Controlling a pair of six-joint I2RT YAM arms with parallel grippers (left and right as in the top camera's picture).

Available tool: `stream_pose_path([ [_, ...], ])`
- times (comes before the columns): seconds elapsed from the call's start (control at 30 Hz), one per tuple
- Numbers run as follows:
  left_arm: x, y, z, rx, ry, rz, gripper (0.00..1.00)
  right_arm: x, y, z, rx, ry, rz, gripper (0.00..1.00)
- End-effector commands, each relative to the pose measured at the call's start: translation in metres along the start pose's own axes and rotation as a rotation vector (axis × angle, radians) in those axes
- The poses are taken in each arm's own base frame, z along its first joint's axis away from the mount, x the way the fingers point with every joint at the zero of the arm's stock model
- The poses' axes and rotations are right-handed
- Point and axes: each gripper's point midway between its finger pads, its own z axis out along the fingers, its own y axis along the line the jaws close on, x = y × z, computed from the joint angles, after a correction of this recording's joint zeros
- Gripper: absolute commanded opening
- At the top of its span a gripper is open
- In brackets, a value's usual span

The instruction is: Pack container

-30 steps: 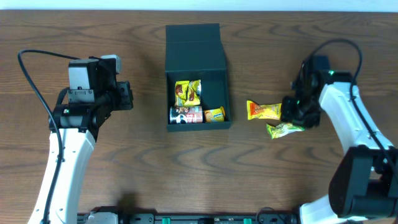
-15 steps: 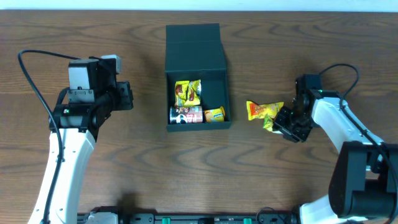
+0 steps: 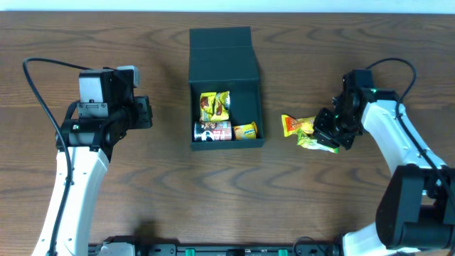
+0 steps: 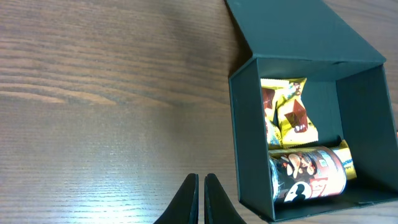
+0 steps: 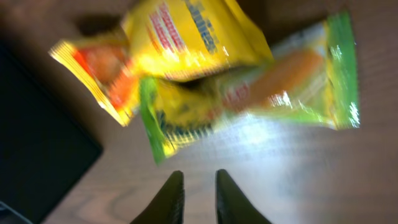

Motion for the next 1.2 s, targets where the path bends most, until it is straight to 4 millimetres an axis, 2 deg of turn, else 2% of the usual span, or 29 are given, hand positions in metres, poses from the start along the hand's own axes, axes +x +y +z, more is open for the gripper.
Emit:
stream_pose_path([
  [0.0,-0.003,0.001,-0.002,-0.005,-0.010,0.020,0.06,0.008,-0.014,-0.003,0.087,0.020,-0.047,0.06],
  [0.03,-0.003,0.001,-0.002,-0.005,-0.011,0.021,0.06,0.012,-0.021,-0.004,0.127,0.032,-0.051,0.02],
  [0.1,-0.003,0.001,-0.002,-0.005,-0.011,0.021,0.06,0.016,-0.030,-0.005,0.189,0.038,-0.058,0.02],
  [0.17,-0.003,0.001,-0.002,-0.005,-0.011,0.021,0.07,0.008,-0.037,-0.001,0.237,-0.008,-0.072,0.02],
  [0.23,-0.003,0.001,-0.002,-0.005,-0.011,0.020,0.06,-0.002,-0.035,0.004,0.227,-0.045,-0.079,0.02],
  [0.33,-0.003,0.001,-0.002,-0.005,-0.010,0.020,0.06,-0.011,-0.033,0.016,0.222,-0.053,-0.094,0.02],
  [0.5,-0.003,0.001,-0.002,-0.005,-0.010,0.020,0.06,-0.010,-0.044,0.046,0.260,0.036,-0.124,0.01],
  [0.6,-0.004,0.001,-0.002,-0.005,-0.014,0.021,0.06,-0.015,-0.041,0.056,0.245,0.036,-0.125,0.02],
  [0.77,-0.006,0.001,-0.002,-0.004,-0.021,0.022,0.06,-0.027,-0.031,0.058,0.200,-0.012,-0.135,0.02],
  [0.9,-0.006,0.001,-0.002,-0.004,-0.021,0.022,0.06,-0.024,-0.019,0.059,0.137,0.008,-0.159,0.01],
  [0.97,-0.006,0.001,-0.002,-0.004,-0.022,0.022,0.06,-0.022,-0.006,0.054,0.074,0.025,-0.193,0.02],
  [1.03,-0.006,0.001,-0.002,-0.004,-0.021,0.023,0.06,-0.028,0.008,0.037,0.036,0.006,-0.238,0.02],
  [1.17,-0.006,0.001,-0.002,-0.004,-0.020,0.022,0.06,-0.056,0.035,-0.021,0.023,-0.146,-0.436,0.02],
])
